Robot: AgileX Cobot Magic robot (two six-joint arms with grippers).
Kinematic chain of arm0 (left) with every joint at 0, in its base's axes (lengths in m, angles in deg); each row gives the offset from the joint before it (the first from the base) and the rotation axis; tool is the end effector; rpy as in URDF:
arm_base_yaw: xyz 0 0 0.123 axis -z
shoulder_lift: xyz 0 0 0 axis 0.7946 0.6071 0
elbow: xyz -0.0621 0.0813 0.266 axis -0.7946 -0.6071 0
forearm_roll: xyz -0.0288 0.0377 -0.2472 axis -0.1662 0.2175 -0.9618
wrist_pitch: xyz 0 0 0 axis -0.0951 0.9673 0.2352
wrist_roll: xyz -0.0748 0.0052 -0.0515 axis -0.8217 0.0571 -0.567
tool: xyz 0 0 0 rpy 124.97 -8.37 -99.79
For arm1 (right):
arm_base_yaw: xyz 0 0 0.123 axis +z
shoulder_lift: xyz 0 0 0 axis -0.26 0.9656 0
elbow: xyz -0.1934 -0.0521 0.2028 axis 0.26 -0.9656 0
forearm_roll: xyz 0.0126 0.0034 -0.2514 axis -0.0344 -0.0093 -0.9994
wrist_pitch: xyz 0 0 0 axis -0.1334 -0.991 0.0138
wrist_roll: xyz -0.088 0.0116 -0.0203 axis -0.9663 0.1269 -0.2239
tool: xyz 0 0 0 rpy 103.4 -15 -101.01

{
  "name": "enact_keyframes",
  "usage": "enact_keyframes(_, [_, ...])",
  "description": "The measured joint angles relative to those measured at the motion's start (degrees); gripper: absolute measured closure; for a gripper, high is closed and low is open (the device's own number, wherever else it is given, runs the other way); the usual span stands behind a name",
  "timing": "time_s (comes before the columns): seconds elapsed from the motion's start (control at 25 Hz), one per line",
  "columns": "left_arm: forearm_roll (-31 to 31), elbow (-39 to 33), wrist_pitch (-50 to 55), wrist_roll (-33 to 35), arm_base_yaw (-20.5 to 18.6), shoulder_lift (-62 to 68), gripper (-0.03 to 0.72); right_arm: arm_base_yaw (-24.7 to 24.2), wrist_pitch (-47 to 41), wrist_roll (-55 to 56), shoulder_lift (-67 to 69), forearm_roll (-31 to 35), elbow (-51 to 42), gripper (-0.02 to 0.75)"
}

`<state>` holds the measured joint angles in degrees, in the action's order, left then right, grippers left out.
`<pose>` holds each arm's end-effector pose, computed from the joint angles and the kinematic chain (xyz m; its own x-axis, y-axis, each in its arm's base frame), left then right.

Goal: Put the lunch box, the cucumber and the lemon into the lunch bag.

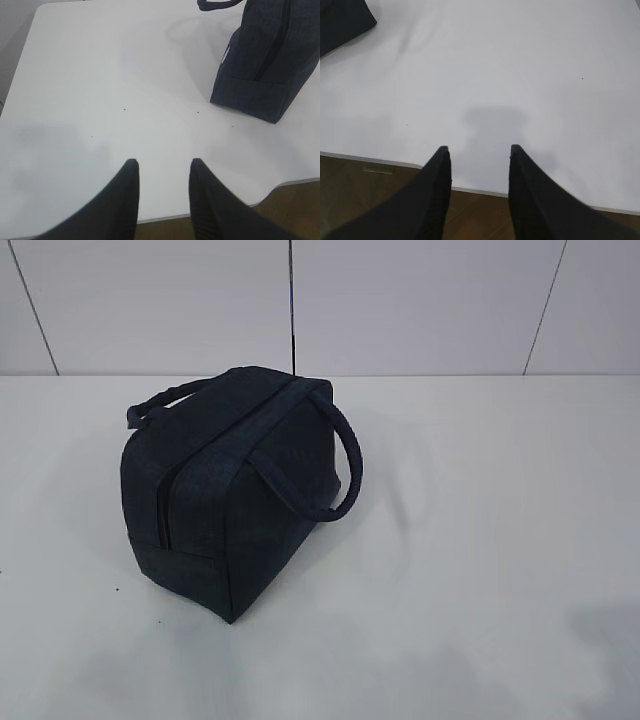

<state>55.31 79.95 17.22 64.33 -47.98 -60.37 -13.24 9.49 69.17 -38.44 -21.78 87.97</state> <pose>-0.0083 -0.0048 0.2818 -0.4810 0.0274 -0.8763 0.1284 0.9909 -0.0395 -0.0107 0.0011 0.2696 -0.5122 -0.1182 -0.8507 -0.0977 0.9921 -0.0790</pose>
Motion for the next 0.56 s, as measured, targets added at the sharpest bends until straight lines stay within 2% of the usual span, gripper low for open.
enact_keyframes(0.56, [0.0,0.0,0.0,0.0,0.0,0.0,0.444,0.0,0.0,0.0,0.0,0.0,0.0,0.425])
